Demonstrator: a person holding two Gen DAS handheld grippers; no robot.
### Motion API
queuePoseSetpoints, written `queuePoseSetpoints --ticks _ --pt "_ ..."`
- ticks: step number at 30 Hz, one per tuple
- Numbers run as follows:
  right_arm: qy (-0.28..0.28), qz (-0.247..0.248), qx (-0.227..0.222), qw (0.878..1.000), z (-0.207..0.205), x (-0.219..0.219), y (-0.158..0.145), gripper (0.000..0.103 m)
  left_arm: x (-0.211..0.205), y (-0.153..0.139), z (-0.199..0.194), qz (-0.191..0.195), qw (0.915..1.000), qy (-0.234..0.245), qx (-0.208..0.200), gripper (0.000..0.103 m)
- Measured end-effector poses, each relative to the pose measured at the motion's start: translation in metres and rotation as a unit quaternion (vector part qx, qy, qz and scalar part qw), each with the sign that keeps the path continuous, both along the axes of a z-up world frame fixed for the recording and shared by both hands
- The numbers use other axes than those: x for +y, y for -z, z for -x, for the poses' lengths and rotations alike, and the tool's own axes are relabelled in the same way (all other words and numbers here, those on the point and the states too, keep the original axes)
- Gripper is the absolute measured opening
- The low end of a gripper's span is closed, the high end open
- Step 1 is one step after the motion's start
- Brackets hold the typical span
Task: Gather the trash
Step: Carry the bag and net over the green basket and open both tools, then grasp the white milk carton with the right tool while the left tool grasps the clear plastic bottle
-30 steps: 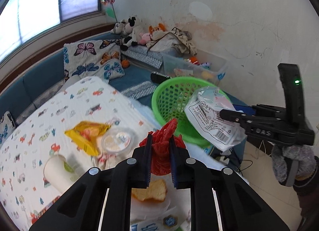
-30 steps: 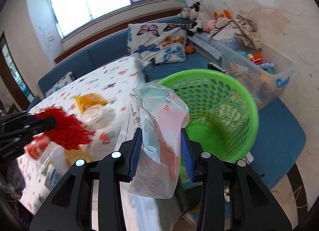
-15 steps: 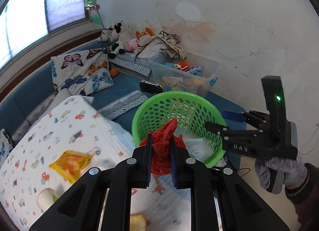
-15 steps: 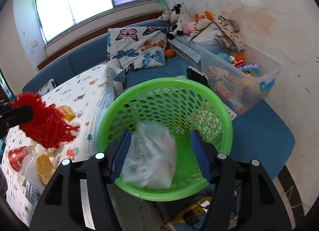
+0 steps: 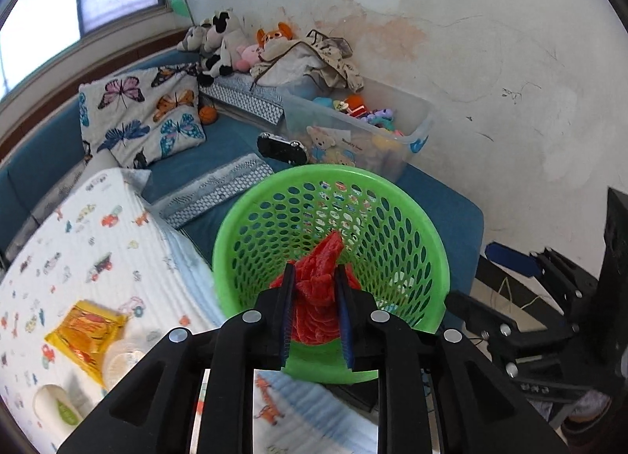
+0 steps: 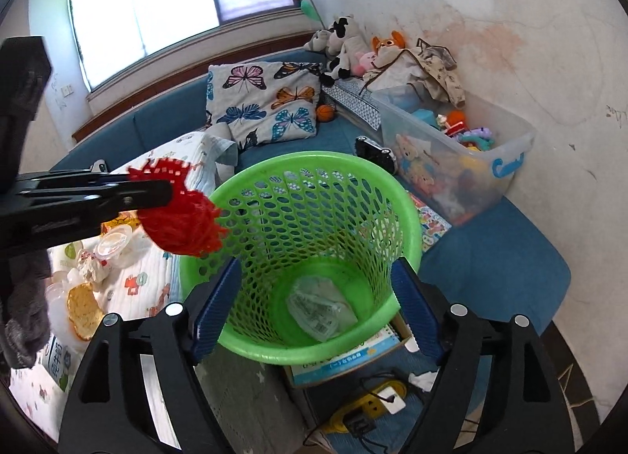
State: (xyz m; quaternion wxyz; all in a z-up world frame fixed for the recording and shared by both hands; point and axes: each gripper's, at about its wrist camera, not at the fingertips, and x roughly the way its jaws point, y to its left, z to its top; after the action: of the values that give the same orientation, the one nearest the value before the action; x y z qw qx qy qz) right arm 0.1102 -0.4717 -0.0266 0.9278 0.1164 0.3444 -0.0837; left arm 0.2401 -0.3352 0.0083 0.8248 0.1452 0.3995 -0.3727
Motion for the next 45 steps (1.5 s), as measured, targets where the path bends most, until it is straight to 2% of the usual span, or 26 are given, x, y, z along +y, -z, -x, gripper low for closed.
queuePoseSetpoints --ticks 1,2,3,5,6,11,14,21,26,31,38,45 --pt "0.001 -0.002 0.000 1.000 0.001 0.000 0.000 0.079 -0.002 0.002 0.000 -0.001 1.0000 0.000 0.004 0.023" --pt "0.002 -0.004 -0.001 1.000 0.003 -0.001 0.000 0.079 -0.003 0.004 -0.001 -0.001 1.0000 0.000 0.005 0.029" --pt "0.002 -0.006 -0.001 1.000 0.004 -0.001 0.000 0.079 -0.005 0.005 0.000 -0.001 1.0000 0.001 0.007 0.041" --pt "0.002 -0.009 -0.003 1.000 0.005 -0.001 0.000 0.079 -0.004 0.004 0.003 0.002 1.0000 -0.001 -0.002 0.054" --pt "0.001 -0.008 -0.003 1.000 0.005 0.000 -0.001 0.079 -0.003 0.004 0.004 0.004 1.0000 0.001 -0.004 0.055" --pt "-0.012 -0.013 -0.004 1.000 0.010 0.010 -0.004 0.079 0.013 -0.005 0.013 0.015 0.9998 0.004 -0.008 0.058" --pt "-0.028 -0.011 -0.010 0.999 0.015 0.022 -0.008 0.083 0.035 -0.014 0.019 0.024 0.9995 -0.006 -0.020 0.061" --pt "-0.094 -0.016 -0.011 0.995 0.025 0.063 -0.011 0.087 0.113 -0.038 0.027 0.054 0.9966 -0.052 -0.036 0.062" --pt "-0.159 -0.014 -0.004 0.987 0.030 0.104 -0.010 0.091 0.163 -0.044 0.036 0.054 0.9932 -0.087 -0.055 0.065" --pt "-0.218 0.006 0.005 0.976 0.031 0.143 -0.006 0.091 0.206 -0.040 0.048 0.049 0.9898 -0.118 -0.063 0.065" --pt "-0.259 0.006 0.010 0.966 0.024 0.181 -0.002 0.091 0.249 -0.027 0.059 0.056 0.9855 -0.148 -0.059 0.066" --pt "-0.272 0.001 0.007 0.962 0.017 0.201 -0.001 0.091 0.267 -0.005 0.076 0.056 0.9878 -0.140 -0.040 0.066"
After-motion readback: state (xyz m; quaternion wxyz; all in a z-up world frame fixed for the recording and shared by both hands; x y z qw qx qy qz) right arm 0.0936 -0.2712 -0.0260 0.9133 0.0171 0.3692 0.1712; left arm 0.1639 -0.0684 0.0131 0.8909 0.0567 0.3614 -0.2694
